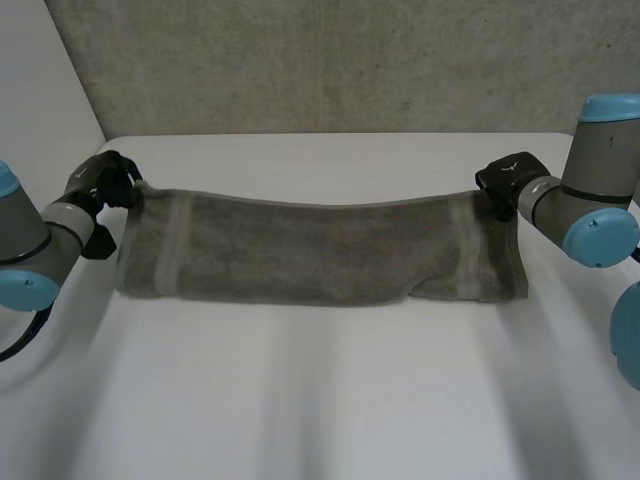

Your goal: Fold the towel.

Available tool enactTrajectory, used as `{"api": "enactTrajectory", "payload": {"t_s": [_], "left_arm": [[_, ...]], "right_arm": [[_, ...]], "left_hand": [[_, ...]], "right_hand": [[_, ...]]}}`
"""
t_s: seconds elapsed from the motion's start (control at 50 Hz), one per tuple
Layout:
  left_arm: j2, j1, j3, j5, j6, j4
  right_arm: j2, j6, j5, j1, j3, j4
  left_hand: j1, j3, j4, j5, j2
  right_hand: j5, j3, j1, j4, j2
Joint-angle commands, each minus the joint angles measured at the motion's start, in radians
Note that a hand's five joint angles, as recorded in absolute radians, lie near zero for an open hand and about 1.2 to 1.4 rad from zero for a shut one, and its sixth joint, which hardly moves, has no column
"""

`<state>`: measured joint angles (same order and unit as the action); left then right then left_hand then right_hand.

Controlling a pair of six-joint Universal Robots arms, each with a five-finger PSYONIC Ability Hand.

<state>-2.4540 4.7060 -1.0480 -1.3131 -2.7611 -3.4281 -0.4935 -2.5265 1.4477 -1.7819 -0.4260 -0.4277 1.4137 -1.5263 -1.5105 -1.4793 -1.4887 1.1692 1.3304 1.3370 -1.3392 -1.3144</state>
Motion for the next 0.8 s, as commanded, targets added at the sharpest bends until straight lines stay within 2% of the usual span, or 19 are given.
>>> {"api": "enactTrajectory", "payload": {"t_s": [0.02,0.04,0.06,0.08,0.1,0.3,0.34,0.4,0.46,0.54,0.62,0.66,0.8], "left_arm": [[-0.008,-0.001,0.016,0.008,0.0,0.001],[-0.008,-0.001,0.016,0.012,0.0,0.003],[-0.005,-0.004,0.013,0.012,0.0,0.009],[-0.005,-0.004,0.013,0.012,0.0,0.009],[0.003,-0.007,0.009,0.011,0.0,0.021],[0.156,-0.021,-0.103,0.018,-0.002,0.043],[0.24,-0.017,-0.171,0.025,-0.003,0.035],[0.282,-0.014,-0.207,0.035,-0.005,0.035],[0.357,-0.011,-0.282,0.068,-0.018,0.029],[0.458,-0.011,-0.418,0.12,-0.07,0.003],[0.504,-0.012,-0.504,0.15,-0.123,-0.023],[0.539,-0.014,-0.576,0.17,-0.17,-0.051],[0.575,-0.014,-0.65,0.178,-0.196,-0.08]], "right_arm": [[0.019,0.002,0.022,-0.007,0.033,-0.002],[0.021,-0.001,0.029,-0.011,0.045,-0.002],[0.019,-0.005,0.034,-0.022,0.056,-0.002],[0.019,-0.005,0.034,-0.022,0.056,-0.002],[0.015,-0.014,0.036,-0.031,0.068,-0.003],[-0.158,-0.081,0.023,-0.048,0.035,-0.017],[-0.227,-0.071,0.025,-0.051,-0.041,-0.032],[-0.296,-0.06,0.03,-0.053,-0.147,-0.063],[-0.323,-0.043,0.031,-0.053,-0.214,-0.086],[-0.385,0.015,0.045,-0.05,-0.44,-0.109],[-0.412,0.023,0.046,-0.04,-0.563,-0.062],[-0.421,0.025,0.049,-0.039,-0.667,0.015],[-0.419,0.026,0.048,-0.033,-0.807,0.144]], "left_hand": [[-0.017,0.13,0.114,0.258,0.092],[-0.194,0.307,0.291,0.434,0.269],[-0.841,0.954,0.938,1.082,0.916],[-0.848,0.96,0.945,1.088,0.923],[-1.239,1.352,1.336,1.479,1.314],[-1.224,1.336,1.321,1.464,1.299],[-1.224,1.336,1.321,1.464,1.299],[-1.224,1.336,1.321,1.464,1.299],[-1.224,1.336,1.321,1.464,1.299],[-1.224,1.336,1.321,1.464,1.299],[-1.224,1.336,1.321,1.464,1.299],[-1.224,1.336,1.321,1.464,1.299],[-1.224,1.336,1.321,1.464,1.299]], "right_hand": [[-0.531,-0.517,-0.524,0.526,0.501],[-1.169,-1.156,-1.162,1.165,1.14],[-1.169,-1.156,-1.162,1.165,1.14],[-1.169,-1.156,-1.162,1.165,1.14],[-1.169,-1.156,-1.162,1.165,1.14],[-1.169,-1.156,-1.162,1.165,1.14],[-1.169,-1.156,-1.162,1.165,1.14],[-1.169,-1.156,-1.162,1.165,1.14],[-1.169,-1.156,-1.162,1.165,1.14],[-1.169,-1.156,-1.162,1.165,1.14],[-1.169,-1.156,-1.162,1.165,1.14],[-1.098,-1.085,-1.091,1.093,1.068],[-0.972,-0.958,-0.965,0.967,0.942]]}}
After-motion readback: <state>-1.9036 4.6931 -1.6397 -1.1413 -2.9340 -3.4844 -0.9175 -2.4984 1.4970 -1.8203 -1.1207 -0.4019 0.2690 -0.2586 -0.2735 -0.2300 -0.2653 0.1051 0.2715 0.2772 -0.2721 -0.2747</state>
